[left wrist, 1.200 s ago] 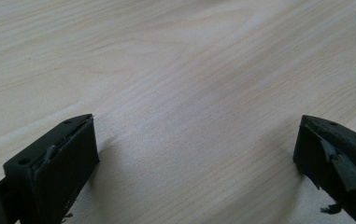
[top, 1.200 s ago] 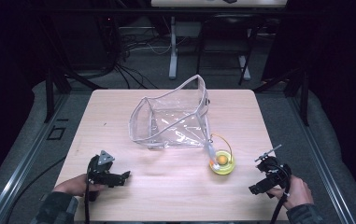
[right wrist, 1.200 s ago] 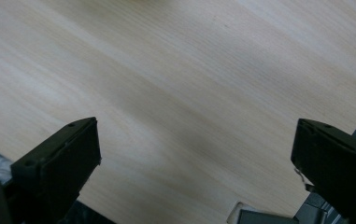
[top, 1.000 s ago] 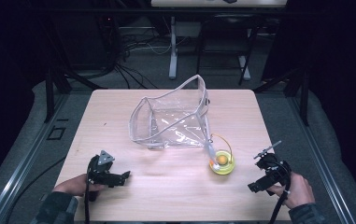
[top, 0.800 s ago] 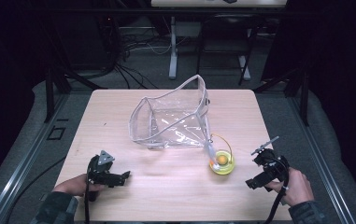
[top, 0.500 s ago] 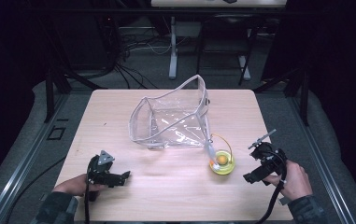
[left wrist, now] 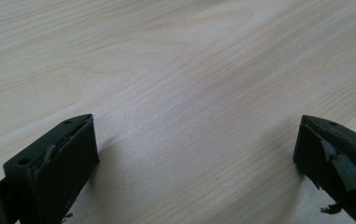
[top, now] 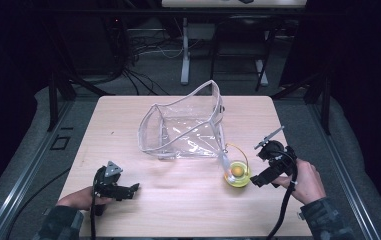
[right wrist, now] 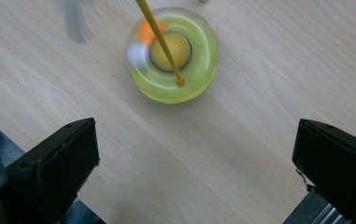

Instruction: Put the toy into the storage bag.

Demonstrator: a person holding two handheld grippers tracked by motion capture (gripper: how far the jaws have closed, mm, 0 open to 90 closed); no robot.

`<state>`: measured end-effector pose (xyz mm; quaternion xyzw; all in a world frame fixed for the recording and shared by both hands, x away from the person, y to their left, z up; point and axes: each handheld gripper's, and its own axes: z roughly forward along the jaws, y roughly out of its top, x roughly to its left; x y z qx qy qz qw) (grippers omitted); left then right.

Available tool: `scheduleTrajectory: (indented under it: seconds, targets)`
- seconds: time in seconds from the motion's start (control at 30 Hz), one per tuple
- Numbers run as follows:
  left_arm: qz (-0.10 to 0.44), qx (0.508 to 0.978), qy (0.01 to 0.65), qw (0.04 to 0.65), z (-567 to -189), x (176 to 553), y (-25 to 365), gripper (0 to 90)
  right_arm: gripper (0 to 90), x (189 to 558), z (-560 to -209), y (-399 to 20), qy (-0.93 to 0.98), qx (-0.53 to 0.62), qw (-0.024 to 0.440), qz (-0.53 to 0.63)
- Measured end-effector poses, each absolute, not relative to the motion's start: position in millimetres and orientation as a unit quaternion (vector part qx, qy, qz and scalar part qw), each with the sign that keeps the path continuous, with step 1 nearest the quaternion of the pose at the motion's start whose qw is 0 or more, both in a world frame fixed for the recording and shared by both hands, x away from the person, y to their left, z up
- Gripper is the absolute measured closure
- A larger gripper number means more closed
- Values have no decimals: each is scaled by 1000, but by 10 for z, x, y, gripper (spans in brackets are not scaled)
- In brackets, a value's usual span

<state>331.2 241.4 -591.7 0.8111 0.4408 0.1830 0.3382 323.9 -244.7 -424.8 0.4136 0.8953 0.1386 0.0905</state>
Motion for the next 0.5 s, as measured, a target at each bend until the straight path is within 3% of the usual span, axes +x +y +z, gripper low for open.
scheduleTrajectory:
  seconds: [0.27, 0.4, 0.47, 0.5]
  targets:
    - [183, 811, 441, 338, -5917, 3312, 2414, 0, 27, 3316, -4159, -2304, 901, 398, 100, 143]
    - [183, 811, 441, 338, -5917, 3312, 2414, 0, 89, 3351, -4108, -2218, 903, 391, 105, 145]
    - [183, 811, 441, 338, -5916, 3312, 2414, 0, 194, 3375, -4049, -2166, 907, 379, 109, 146]
    - [183, 811, 441, 338, -5916, 3312, 2414, 0, 194, 3375, -4049, -2166, 907, 379, 109, 146]
